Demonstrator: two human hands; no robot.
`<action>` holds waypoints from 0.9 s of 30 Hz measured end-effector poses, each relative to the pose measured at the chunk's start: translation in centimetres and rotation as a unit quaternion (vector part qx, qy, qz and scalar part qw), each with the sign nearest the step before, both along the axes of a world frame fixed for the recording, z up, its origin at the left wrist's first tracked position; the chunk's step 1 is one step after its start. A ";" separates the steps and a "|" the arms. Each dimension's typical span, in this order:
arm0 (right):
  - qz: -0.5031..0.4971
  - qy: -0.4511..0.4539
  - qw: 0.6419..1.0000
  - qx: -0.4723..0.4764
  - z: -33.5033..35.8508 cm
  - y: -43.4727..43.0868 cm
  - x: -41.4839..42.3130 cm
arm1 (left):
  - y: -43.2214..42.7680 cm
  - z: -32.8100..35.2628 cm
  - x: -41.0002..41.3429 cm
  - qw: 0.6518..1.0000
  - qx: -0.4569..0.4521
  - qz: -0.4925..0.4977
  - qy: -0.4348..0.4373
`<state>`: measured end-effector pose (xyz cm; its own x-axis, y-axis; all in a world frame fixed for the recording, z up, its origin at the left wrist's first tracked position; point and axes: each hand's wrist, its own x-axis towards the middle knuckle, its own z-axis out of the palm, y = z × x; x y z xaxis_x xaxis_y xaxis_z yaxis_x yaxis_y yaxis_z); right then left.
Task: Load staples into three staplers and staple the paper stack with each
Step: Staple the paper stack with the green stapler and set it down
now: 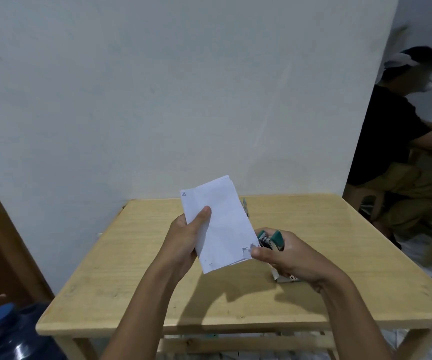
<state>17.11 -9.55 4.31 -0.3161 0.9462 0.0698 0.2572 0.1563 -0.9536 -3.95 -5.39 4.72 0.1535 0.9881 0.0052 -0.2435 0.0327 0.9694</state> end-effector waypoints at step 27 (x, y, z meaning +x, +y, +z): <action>-0.205 0.115 0.972 -0.019 -1.8 2.9 -0.5 | 0.4 -0.2 -1.9 0.961 0.030 -0.083 0.264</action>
<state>16.56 -6.67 2.55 0.1087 0.9925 0.0566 0.0703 0.0492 -0.9963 -5.90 -5.02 4.47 0.3063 0.9500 -0.0611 0.2859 -0.0306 0.9578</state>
